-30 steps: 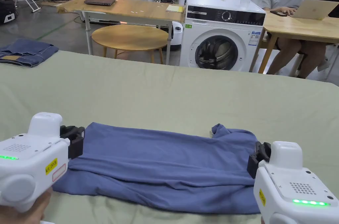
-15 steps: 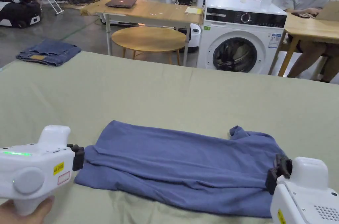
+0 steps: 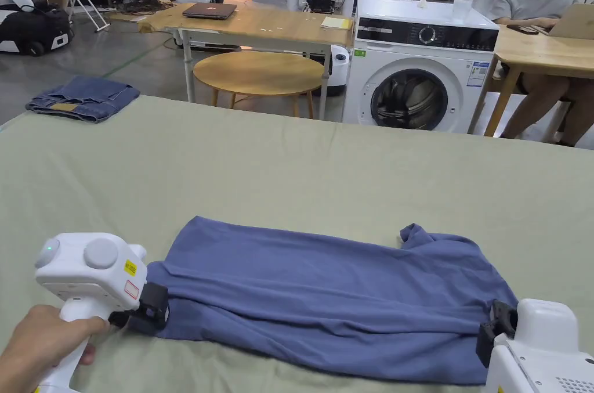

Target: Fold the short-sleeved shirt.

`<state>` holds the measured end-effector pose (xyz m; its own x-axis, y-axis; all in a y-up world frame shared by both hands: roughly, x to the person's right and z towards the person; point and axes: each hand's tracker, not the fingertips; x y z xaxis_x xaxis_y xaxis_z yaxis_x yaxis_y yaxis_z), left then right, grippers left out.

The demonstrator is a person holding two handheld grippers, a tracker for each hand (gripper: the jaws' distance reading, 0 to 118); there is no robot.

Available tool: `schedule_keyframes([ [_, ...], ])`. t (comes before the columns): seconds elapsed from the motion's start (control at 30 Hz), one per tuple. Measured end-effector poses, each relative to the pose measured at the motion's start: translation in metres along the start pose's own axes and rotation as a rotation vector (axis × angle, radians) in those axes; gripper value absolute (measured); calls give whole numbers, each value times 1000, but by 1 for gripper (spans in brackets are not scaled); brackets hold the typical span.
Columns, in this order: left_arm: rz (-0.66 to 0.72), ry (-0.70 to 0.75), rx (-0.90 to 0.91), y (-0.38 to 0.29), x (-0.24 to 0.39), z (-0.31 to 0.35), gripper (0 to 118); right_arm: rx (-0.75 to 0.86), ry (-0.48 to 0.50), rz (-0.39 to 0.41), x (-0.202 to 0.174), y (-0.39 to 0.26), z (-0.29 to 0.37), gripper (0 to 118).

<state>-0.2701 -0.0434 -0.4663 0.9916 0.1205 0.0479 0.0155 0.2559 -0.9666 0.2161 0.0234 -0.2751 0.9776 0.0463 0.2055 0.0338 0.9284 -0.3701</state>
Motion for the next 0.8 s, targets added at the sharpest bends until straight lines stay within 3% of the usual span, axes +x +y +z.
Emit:
schedule_keyframes([
  [0.1,-18,42,57,-4,14,5,64,-14,-7,9,3,-2,-1,0],
  [0.17,-49,95,92,-11,22,4,51,-23,-11,8,6,-4,-2,0],
  [0.2,-77,93,108,-13,23,2,40,-29,-15,7,7,-5,-3,0],
  [0.27,-124,109,142,-21,31,5,2,-49,-11,-9,13,-8,-7,0],
  [0.47,-87,32,215,-38,13,18,0,-148,-5,-15,46,-4,-32,1],
  [0.5,-77,18,223,-41,10,20,0,-171,-10,-11,54,-1,-37,8],
  [0.57,-77,5,252,-48,5,26,0,-233,-9,-10,72,5,-50,37],
  [0.63,-70,-10,258,-55,5,32,0,-310,20,-18,87,9,-68,54],
  [0.8,-92,-3,272,-60,9,33,0,-504,87,6,103,-3,-115,55],
])
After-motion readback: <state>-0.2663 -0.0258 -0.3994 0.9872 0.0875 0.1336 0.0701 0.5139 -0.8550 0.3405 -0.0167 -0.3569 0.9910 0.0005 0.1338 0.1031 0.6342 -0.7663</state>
